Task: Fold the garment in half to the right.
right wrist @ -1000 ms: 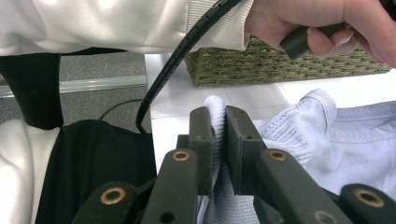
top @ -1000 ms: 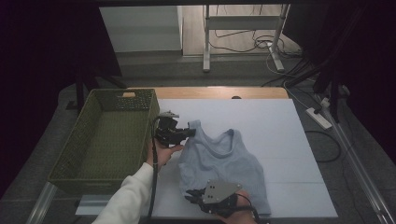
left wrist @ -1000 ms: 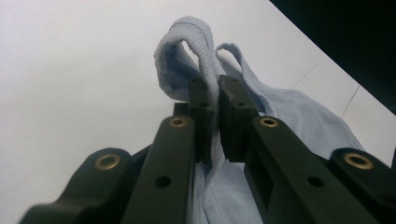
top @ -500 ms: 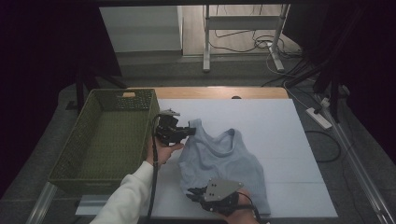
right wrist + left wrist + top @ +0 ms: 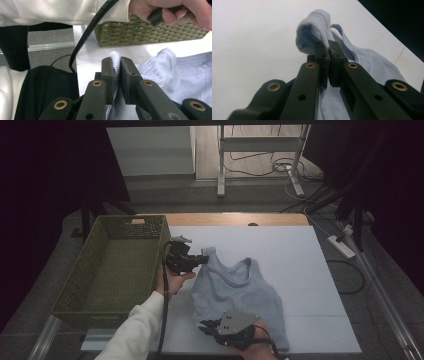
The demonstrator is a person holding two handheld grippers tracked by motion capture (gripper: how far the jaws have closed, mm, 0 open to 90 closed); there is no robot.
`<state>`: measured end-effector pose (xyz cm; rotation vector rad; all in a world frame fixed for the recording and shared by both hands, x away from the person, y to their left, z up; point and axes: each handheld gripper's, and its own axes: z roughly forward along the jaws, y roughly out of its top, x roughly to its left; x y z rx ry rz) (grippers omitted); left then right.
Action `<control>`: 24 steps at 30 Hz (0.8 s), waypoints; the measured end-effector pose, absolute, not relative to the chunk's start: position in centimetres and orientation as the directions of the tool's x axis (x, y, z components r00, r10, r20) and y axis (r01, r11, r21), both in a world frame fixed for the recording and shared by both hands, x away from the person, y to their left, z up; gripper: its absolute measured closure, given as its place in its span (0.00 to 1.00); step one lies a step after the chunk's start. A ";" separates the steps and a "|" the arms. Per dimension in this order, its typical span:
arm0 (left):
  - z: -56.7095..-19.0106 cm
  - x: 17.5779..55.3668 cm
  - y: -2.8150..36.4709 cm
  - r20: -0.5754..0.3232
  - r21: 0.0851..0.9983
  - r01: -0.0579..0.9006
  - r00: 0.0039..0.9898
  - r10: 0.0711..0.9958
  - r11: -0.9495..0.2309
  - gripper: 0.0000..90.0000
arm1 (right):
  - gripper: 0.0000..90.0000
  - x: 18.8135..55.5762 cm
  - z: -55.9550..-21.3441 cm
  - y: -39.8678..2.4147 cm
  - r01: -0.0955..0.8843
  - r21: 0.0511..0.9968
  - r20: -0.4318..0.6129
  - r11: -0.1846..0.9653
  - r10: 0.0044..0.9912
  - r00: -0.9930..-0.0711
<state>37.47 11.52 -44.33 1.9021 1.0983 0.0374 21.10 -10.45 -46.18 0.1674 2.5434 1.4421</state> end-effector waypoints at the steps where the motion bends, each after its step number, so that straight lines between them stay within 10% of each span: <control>1: -44.2 37.4 11.7 -0.381 0.716 0.673 0.600 0.704 -0.185 0.97 | 0.91 21.1 -46.1 -10.3 -0.012 0.859 -0.133 0.512 0.202 -0.970; 24: -43.5 37.5 12.9 -0.363 0.706 0.686 0.563 0.743 -0.175 0.97 | 0.91 21.0 -45.5 -9.6 -0.029 0.878 -0.151 0.477 0.218 -0.964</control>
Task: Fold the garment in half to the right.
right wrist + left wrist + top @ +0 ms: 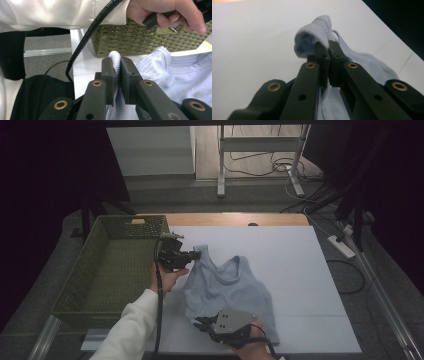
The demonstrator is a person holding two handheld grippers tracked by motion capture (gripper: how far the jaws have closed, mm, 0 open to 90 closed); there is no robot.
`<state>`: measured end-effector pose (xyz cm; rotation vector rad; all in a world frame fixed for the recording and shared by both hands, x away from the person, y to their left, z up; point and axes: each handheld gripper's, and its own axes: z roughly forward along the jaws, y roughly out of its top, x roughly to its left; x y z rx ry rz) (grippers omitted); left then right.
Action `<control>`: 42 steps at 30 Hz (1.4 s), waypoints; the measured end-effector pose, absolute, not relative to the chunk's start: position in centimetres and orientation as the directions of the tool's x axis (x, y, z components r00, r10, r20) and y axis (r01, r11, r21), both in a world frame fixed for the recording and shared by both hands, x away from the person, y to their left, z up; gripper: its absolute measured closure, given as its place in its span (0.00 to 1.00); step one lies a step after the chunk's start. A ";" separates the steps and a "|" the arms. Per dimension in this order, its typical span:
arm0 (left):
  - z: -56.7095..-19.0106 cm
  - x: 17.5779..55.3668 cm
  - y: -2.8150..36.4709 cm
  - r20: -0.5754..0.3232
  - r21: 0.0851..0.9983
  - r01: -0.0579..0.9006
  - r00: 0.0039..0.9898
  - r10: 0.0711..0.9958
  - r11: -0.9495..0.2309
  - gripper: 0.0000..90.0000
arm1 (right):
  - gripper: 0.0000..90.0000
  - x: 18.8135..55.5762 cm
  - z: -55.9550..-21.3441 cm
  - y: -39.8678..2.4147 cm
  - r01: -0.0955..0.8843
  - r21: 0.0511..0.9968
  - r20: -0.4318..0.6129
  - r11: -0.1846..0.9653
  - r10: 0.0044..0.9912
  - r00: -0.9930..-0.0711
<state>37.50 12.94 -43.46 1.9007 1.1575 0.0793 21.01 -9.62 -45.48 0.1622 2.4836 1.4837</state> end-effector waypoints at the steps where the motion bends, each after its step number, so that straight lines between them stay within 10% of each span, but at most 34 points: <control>1: -43.6 37.5 12.9 -0.364 0.705 0.688 0.563 0.742 -0.176 0.97 | 0.91 21.0 -45.5 -9.7 -0.024 0.879 -0.147 0.477 0.222 -0.964; 42: -45.2 39.2 9.8 -0.361 0.686 0.699 0.570 0.738 -0.204 0.97 | 0.91 21.1 -44.9 -18.3 0.147 0.910 -0.074 0.388 0.500 -0.863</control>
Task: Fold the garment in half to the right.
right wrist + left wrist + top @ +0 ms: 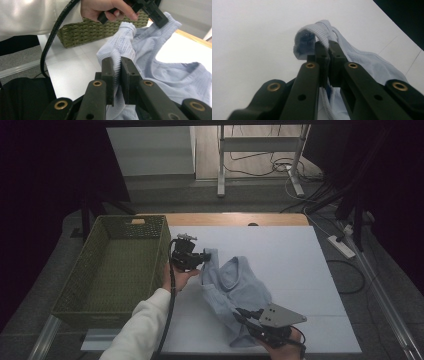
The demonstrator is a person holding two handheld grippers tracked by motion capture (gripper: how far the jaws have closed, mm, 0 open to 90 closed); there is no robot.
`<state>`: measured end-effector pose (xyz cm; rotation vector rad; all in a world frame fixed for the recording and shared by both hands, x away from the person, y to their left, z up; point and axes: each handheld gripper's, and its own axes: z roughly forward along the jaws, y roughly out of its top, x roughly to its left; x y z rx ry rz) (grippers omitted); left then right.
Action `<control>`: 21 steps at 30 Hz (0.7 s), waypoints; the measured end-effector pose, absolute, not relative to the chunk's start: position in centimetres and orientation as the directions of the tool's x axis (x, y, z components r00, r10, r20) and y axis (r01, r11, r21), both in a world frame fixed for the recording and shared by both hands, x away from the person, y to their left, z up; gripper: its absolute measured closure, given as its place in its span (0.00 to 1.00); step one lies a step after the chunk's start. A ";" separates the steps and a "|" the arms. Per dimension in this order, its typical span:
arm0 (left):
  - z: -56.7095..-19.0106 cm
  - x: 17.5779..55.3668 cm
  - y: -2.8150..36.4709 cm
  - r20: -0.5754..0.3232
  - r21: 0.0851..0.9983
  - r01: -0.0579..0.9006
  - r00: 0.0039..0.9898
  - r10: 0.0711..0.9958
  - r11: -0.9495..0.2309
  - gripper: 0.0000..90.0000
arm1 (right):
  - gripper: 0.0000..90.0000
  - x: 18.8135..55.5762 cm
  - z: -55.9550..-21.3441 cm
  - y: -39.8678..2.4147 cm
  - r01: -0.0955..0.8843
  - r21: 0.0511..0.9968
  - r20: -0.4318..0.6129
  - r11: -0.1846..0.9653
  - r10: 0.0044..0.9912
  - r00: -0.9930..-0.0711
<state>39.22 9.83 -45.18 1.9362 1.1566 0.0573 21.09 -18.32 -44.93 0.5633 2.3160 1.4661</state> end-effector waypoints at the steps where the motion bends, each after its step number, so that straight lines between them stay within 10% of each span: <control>1: -45.2 39.3 9.7 -0.361 0.687 0.698 0.571 0.737 -0.205 0.97 | 0.91 21.1 -44.9 -18.5 0.150 0.910 -0.072 0.386 0.504 -0.861; 21: -45.6 40.2 7.7 -0.351 0.675 0.698 0.589 0.728 -0.239 0.97 | 0.91 21.7 -45.7 -21.6 0.226 0.901 -0.036 0.370 0.584 -0.811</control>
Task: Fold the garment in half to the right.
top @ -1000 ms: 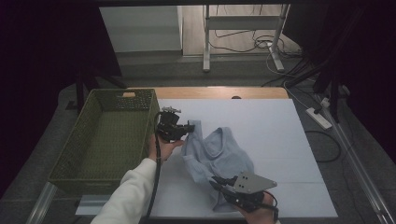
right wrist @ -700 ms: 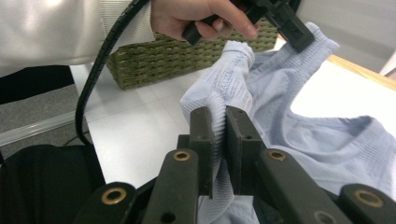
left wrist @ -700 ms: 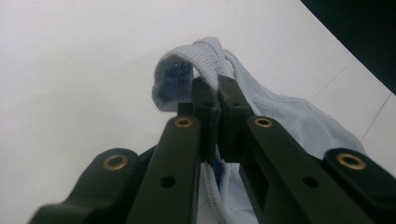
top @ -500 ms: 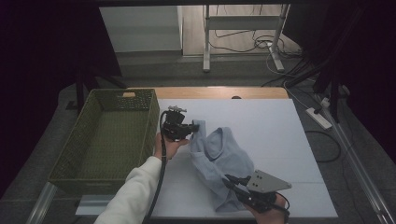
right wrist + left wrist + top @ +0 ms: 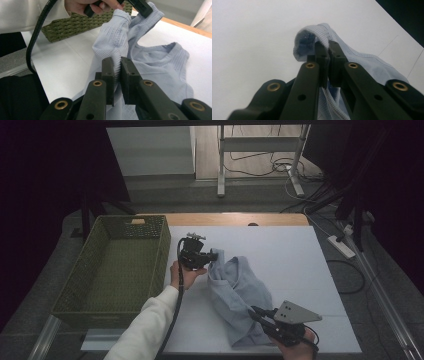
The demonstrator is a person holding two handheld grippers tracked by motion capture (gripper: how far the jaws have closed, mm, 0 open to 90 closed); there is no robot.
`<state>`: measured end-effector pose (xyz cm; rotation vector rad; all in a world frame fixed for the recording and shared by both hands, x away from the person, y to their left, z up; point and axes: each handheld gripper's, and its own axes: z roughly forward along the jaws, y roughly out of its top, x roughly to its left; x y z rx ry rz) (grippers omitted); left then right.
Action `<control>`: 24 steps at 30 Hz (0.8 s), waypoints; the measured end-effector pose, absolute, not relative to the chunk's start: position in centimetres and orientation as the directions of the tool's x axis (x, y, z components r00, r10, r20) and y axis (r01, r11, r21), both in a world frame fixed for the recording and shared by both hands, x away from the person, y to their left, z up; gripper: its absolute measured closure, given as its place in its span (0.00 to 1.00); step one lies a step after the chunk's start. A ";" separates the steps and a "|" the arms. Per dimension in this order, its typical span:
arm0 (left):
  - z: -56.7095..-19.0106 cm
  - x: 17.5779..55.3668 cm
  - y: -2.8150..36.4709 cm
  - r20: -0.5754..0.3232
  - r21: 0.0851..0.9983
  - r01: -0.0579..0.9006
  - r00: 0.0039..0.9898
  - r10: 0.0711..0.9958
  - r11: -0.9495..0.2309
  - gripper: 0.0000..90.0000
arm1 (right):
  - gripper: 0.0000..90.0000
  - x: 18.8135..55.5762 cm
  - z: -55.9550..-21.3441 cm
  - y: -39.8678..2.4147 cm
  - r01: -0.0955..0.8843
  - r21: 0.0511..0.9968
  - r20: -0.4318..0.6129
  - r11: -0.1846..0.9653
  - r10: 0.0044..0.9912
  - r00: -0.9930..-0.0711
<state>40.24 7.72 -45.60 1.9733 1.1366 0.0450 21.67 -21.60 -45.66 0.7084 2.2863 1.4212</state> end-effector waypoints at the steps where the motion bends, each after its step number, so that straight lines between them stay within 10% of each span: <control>1: -45.6 40.3 7.6 -0.351 0.674 0.698 0.589 0.728 -0.240 0.97 | 0.91 21.7 -45.7 -21.8 0.231 0.900 -0.034 0.370 0.587 -0.809; 24: -45.9 40.9 6.0 -0.337 0.664 0.699 0.598 0.727 -0.267 0.97 | 0.93 21.4 -46.6 -23.5 0.273 0.879 -0.028 0.392 0.612 -0.790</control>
